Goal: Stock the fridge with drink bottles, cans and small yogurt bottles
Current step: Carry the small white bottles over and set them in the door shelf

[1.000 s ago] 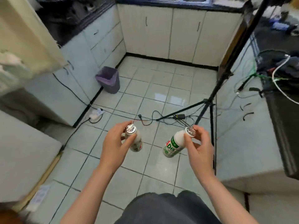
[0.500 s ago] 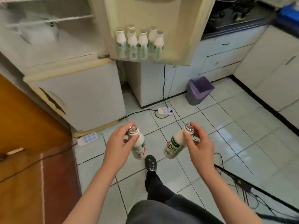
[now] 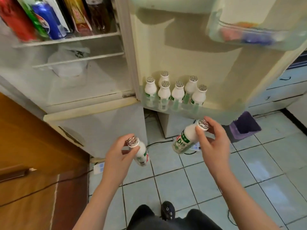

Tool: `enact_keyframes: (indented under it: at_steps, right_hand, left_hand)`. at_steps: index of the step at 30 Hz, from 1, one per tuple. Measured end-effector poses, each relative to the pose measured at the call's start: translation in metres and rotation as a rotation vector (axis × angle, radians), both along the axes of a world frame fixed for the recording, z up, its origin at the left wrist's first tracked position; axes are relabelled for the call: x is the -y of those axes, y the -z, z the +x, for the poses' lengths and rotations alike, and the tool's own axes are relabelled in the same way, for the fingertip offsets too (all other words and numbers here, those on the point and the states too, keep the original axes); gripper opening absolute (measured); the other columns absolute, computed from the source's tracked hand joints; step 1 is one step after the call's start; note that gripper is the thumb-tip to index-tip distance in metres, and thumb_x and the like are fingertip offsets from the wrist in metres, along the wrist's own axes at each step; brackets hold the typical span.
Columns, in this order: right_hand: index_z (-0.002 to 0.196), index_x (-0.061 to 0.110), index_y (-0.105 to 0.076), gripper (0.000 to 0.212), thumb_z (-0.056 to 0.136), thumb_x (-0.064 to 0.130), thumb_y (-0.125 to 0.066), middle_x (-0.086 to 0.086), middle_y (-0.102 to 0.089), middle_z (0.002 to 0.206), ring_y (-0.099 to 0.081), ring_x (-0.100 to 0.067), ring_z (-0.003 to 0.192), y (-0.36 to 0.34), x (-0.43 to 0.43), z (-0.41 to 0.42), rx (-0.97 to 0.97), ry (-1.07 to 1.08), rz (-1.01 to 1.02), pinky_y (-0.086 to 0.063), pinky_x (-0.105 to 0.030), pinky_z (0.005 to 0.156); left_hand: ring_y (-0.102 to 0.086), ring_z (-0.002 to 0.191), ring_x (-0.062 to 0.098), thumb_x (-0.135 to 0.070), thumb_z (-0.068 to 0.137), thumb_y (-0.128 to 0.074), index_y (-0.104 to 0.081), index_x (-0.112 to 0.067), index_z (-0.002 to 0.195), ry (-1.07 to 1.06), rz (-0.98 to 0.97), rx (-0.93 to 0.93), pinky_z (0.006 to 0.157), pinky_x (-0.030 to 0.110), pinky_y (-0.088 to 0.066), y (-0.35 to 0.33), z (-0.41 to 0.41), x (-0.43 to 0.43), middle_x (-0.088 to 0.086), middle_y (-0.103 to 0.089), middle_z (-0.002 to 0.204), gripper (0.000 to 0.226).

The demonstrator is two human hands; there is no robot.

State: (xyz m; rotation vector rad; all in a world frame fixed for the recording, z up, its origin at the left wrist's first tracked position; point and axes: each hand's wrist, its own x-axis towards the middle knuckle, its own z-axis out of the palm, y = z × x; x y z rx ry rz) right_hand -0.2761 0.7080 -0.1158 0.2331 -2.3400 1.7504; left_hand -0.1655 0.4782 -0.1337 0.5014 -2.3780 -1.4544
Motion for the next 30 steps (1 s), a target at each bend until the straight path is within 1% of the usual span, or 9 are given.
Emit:
enact_keyframes:
  at_steps: [4, 7, 11, 14, 18, 21, 23, 27, 30]
  right_hand:
    - [0.113, 0.031, -0.055, 0.03, 0.088, 0.017, -0.063, 0.018, -0.058, 0.108, -0.057, -0.001, 0.1, -0.009, 0.023, -0.038, -0.056, 0.104, -0.081, -0.048, -0.007, 0.073]
    - [0.112, 0.033, -0.055, 0.028, 0.089, 0.021, -0.063, 0.013, -0.059, 0.109, -0.057, -0.005, 0.103, -0.021, 0.034, -0.056, -0.103, 0.214, -0.102, -0.047, -0.008, 0.07]
    - [0.107, 0.046, -0.053, 0.024, 0.086, 0.037, -0.059, 0.02, -0.058, 0.108, -0.057, -0.002, 0.103, -0.042, 0.037, -0.076, -0.21, 0.426, -0.084, -0.05, -0.012, 0.072]
    - [0.113, 0.038, -0.052, 0.028, 0.086, 0.036, -0.058, 0.032, -0.053, 0.106, -0.055, 0.002, 0.102, -0.051, 0.035, -0.092, -0.282, 0.545, -0.001, -0.048, -0.011, 0.075]
    - [0.122, 0.025, -0.052, 0.034, 0.089, 0.028, -0.057, 0.042, -0.047, 0.104, -0.051, 0.009, 0.099, -0.055, 0.029, -0.112, -0.335, 0.617, 0.116, -0.045, -0.006, 0.077]
    - [0.122, 0.017, -0.052, 0.033, 0.091, 0.025, -0.057, 0.027, -0.049, 0.104, -0.052, 0.0, 0.097, -0.055, 0.023, -0.126, -0.347, 0.656, 0.203, -0.045, -0.008, 0.077]
    - [0.121, 0.011, -0.053, 0.033, 0.091, 0.02, -0.059, 0.012, -0.05, 0.106, -0.053, -0.009, 0.095, -0.052, 0.019, -0.136, -0.336, 0.651, 0.258, -0.05, -0.019, 0.077]
    - [0.121, 0.007, -0.055, 0.034, 0.089, 0.018, -0.061, 0.003, -0.054, 0.105, -0.056, -0.017, 0.093, -0.04, 0.012, -0.153, -0.271, 0.629, 0.312, -0.055, -0.041, 0.076]
    - [0.124, 0.009, -0.055, 0.037, 0.09, 0.021, -0.061, -0.003, -0.058, 0.109, -0.057, -0.017, 0.096, -0.028, 0.008, -0.163, -0.214, 0.572, 0.36, -0.054, -0.045, 0.079]
  left_hand:
    - [-0.054, 0.1, -0.008, -0.025, 0.09, -0.062, -0.047, -0.062, 0.107, 0.058, 0.011, -0.062, 0.075, 0.007, -0.045, -0.017, -0.053, 0.023, -0.041, -0.052, 0.107, 0.043]
    - [-0.057, 0.1, -0.005, -0.028, 0.085, -0.058, -0.051, -0.057, 0.111, 0.114, 0.046, -0.17, 0.077, 0.006, -0.044, -0.033, -0.094, 0.035, -0.035, -0.056, 0.111, 0.04]
    - [-0.056, 0.105, -0.002, -0.032, 0.085, -0.06, -0.054, -0.058, 0.114, 0.275, -0.011, -0.293, 0.085, 0.009, -0.043, -0.064, -0.146, 0.047, -0.031, -0.057, 0.116, 0.04]
    - [-0.055, 0.107, -0.005, -0.037, 0.085, -0.055, -0.049, -0.053, 0.121, 0.387, -0.042, -0.391, 0.088, 0.01, -0.041, -0.085, -0.182, 0.052, -0.034, -0.056, 0.116, 0.04]
    - [-0.053, 0.109, -0.006, -0.029, 0.088, -0.054, -0.049, -0.044, 0.124, 0.524, -0.056, -0.499, 0.09, 0.009, -0.04, -0.105, -0.22, 0.046, -0.034, -0.055, 0.115, 0.039]
    - [-0.05, 0.109, -0.009, -0.016, 0.09, -0.058, -0.053, -0.031, 0.123, 0.546, -0.111, -0.573, 0.091, 0.009, -0.038, -0.114, -0.243, 0.039, -0.029, -0.052, 0.115, 0.037]
    - [-0.048, 0.11, -0.009, -0.01, 0.09, -0.057, -0.053, -0.024, 0.123, 0.54, -0.164, -0.622, 0.094, 0.011, -0.038, -0.117, -0.256, 0.035, -0.029, -0.049, 0.116, 0.036]
    - [-0.045, 0.11, -0.012, -0.004, 0.09, -0.056, -0.054, -0.021, 0.123, 0.508, -0.214, -0.668, 0.096, 0.01, -0.036, -0.118, -0.279, 0.025, -0.024, -0.048, 0.116, 0.038]
    - [-0.046, 0.108, -0.009, -0.004, 0.091, -0.055, -0.058, -0.013, 0.124, 0.529, -0.269, -0.613, 0.096, 0.007, -0.033, -0.112, -0.295, 0.018, -0.011, -0.053, 0.117, 0.035]
